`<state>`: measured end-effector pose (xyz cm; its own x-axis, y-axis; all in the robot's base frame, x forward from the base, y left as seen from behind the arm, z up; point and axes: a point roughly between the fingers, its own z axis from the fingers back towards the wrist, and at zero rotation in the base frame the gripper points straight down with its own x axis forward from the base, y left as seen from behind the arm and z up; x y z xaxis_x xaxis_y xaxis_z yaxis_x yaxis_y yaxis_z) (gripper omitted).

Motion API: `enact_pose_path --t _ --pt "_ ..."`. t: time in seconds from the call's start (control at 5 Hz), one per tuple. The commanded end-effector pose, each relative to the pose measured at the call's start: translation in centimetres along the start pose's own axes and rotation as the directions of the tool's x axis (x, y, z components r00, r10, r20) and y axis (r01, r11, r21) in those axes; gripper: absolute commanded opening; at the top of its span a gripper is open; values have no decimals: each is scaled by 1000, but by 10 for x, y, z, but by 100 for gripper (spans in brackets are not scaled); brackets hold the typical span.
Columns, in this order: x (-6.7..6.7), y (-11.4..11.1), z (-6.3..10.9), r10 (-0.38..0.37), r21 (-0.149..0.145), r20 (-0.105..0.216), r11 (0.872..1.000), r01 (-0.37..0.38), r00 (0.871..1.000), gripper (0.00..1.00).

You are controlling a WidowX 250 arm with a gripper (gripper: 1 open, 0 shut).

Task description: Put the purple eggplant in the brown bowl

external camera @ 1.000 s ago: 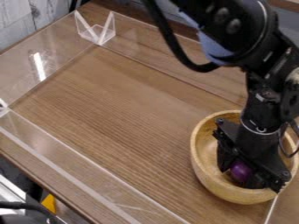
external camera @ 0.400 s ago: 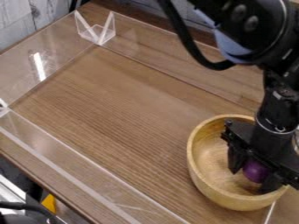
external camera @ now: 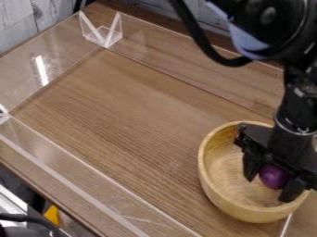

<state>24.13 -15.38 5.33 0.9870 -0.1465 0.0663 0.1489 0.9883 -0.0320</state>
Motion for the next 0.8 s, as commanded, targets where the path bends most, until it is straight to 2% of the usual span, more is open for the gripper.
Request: enact_pose_path --t 0.0,0.2,0.6 --pt "8 -3 15 -12 -35 78 999 15 997 0" --pt "5 1 9 -21 -36 78 999 23 997 0" --pt "8 19 -2 -6 -45 81 999 10 997 0"
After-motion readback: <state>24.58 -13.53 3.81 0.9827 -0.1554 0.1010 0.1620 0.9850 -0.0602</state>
